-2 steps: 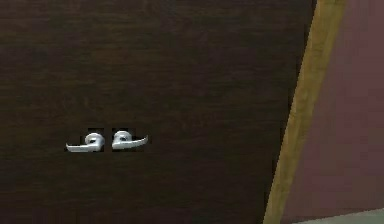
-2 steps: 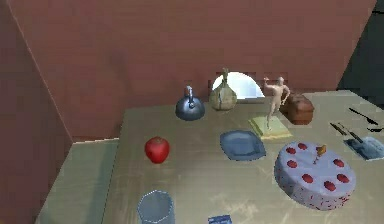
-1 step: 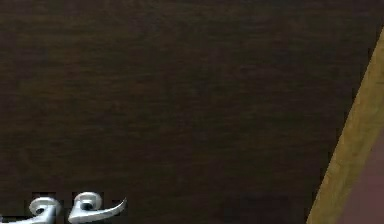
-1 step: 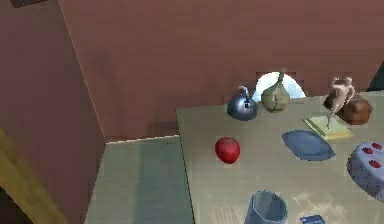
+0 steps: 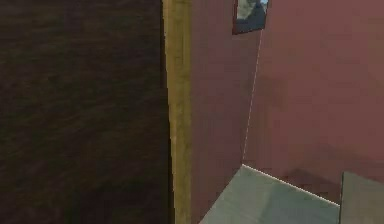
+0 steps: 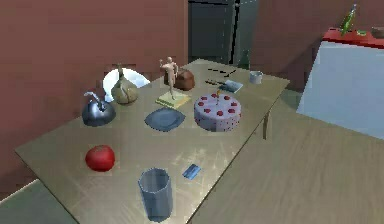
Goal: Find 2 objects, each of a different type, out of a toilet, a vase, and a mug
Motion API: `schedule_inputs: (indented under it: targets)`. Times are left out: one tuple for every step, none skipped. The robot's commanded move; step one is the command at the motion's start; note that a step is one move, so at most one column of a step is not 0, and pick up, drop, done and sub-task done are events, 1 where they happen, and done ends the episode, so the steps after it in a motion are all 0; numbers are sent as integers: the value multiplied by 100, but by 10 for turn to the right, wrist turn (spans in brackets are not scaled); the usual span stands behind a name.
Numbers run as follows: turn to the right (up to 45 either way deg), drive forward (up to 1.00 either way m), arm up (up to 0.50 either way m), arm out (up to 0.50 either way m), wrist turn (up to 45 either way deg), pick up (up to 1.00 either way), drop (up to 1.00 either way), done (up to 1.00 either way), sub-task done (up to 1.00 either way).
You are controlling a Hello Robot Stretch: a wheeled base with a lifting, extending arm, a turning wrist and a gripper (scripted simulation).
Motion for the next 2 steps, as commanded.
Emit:
schedule_inputs:
  targets:
    - [300, 0, 0, 0, 0, 0, 0, 0, 0]
    - [0, 100, 0, 0, 0, 0, 0, 0, 0]
